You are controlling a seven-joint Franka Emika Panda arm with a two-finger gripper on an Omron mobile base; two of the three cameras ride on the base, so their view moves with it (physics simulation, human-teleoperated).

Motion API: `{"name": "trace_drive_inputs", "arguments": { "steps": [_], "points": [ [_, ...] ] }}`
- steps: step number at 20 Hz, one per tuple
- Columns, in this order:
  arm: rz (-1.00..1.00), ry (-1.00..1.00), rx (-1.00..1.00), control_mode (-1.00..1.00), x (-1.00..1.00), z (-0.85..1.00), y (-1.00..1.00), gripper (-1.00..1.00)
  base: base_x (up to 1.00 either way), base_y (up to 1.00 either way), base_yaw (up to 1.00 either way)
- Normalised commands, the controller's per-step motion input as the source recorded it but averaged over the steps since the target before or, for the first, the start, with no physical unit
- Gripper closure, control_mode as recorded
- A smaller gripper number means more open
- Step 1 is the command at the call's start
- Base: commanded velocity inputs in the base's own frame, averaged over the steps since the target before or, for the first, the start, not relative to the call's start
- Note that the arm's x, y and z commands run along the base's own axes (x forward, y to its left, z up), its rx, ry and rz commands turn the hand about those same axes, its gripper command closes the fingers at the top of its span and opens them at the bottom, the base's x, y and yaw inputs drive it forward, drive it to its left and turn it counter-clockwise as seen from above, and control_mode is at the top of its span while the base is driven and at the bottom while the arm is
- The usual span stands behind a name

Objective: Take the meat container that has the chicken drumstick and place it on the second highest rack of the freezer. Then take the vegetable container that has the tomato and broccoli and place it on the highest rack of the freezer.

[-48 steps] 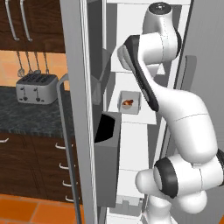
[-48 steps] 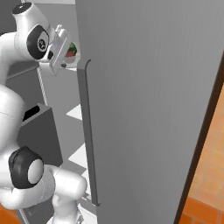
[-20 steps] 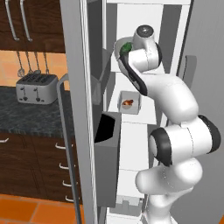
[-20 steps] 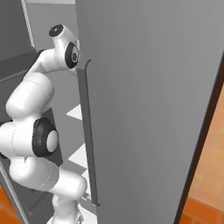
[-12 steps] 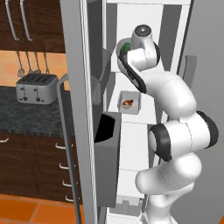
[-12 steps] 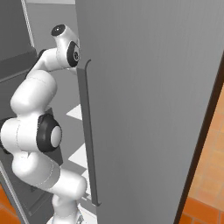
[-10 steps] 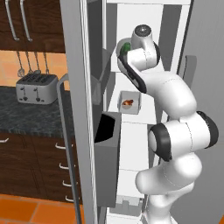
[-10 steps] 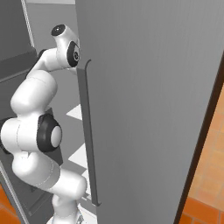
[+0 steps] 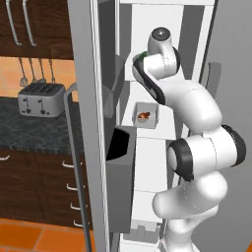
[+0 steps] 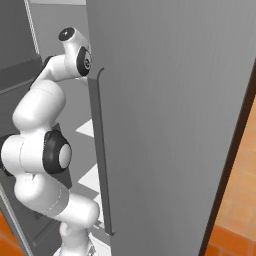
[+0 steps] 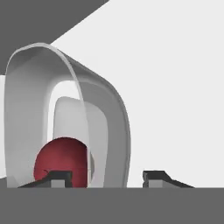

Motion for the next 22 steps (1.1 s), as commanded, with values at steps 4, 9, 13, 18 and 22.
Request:
{"name": "trace_drive_inputs", "arguments": {
  "steps": [4,9,13,18,22],
  "points": [
    [0.01,-0.17,0.0,-1.0,-0.52,0.12,0.0,-1.0,0.0,0.0,0.0],
    [0.0,-0.13,0.0,-1.0,-0.9,0.35,-0.01,-1.0,0.0,0.0,0.0],
    [0.03,0.02,0.0,-1.0,-1.0,0.13,0.0,-1.0,0.0,0.0,0.0],
    [0.03,0.0,0.0,-1.0,-1.0,0.0,0.0,-1.0,0.0,0.0,0.0],
    [0.14,0.01,0.0,-1.0,-1.0,-0.08,0.05,-1.0,0.0,0.0,0.0]
  ]
}}
